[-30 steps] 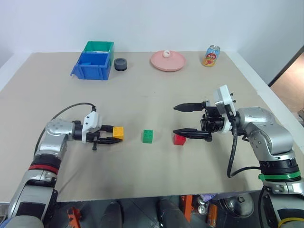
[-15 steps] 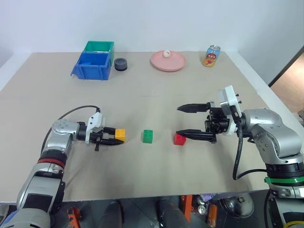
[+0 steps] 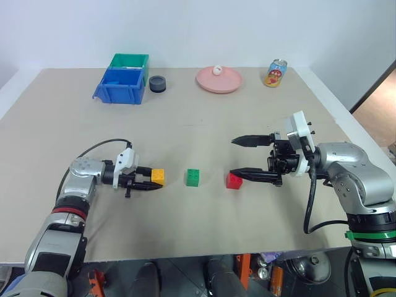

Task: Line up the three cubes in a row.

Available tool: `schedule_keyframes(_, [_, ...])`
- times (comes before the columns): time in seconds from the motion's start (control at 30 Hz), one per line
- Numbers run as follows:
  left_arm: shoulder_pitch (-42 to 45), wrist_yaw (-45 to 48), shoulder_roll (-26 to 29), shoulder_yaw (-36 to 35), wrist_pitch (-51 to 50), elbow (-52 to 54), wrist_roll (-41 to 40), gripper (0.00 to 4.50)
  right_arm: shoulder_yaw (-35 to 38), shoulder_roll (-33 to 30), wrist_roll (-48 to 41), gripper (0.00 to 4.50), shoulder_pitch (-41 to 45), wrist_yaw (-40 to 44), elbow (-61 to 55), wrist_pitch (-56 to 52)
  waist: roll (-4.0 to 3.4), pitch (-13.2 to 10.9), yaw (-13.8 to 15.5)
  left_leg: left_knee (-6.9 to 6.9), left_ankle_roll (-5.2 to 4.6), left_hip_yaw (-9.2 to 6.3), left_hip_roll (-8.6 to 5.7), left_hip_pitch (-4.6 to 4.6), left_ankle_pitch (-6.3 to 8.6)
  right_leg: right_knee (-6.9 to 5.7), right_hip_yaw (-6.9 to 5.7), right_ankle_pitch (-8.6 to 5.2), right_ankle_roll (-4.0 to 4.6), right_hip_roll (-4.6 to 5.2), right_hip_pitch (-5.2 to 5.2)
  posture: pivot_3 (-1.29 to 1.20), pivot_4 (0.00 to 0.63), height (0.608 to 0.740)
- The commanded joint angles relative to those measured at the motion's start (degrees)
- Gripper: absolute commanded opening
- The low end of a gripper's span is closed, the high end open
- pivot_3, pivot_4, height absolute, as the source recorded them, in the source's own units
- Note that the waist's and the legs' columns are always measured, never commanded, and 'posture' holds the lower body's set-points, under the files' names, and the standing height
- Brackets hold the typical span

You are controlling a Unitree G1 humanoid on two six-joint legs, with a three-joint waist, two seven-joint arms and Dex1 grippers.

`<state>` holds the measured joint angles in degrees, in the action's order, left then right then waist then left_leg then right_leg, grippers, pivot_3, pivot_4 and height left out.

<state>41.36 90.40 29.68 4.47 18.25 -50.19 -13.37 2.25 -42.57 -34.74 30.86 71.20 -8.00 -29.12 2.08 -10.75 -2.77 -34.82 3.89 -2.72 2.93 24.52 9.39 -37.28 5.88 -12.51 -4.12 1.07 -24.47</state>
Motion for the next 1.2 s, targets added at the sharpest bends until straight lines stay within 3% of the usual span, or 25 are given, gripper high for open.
schedule_keyframes(0.03, [1.8,-0.5,-0.3,-1.1,2.1,-1.6,0.5,1.33,1.9,-1.0,-1.4,4.50,0.1,0.0,-2.7,-0.1,0.00,0.0,0.0,-0.01,0.00,0.00,0.00,0.00,0.00,-0.01,0.00,0.00,0.00,0.00,0.00,0.00,0.150,0.736])
schedule_keyframes(1.0, [8.5,1.6,-2.1,-1.3,5.2,-9.7,2.9,1.33,2.8,-3.2,-2.6,4.50,-0.5,-0.2,-3.3,-1.2,0.00,0.0,0.0,-0.17,-0.01,-0.04,0.00,0.02,-0.01,-0.02,0.00,0.09,-0.04,-0.03,0.07,0.00,0.150,0.736])
schedule_keyframes(1.07, [8.5,1.7,-2.2,-1.4,5.2,-9.7,3.0,2.40,2.9,-3.3,-2.6,4.50,-0.5,-0.2,-3.4,-1.3,0.00,0.0,0.0,-0.17,-0.01,-0.04,0.00,0.02,-0.01,-0.02,0.00,0.10,-0.04,-0.03,0.07,0.00,0.150,0.736])
schedule_keyframes(1.2, [8.3,2.0,-2.3,-1.3,4.6,-9.6,3.1,3.74,2.8,-3.5,-2.6,4.50,-0.3,-0.2,-3.3,-1.4,0.00,0.0,0.0,-0.17,-0.01,-0.04,0.01,0.02,-0.01,-0.02,0.00,0.10,-0.04,-0.03,0.07,0.00,0.150,0.736])
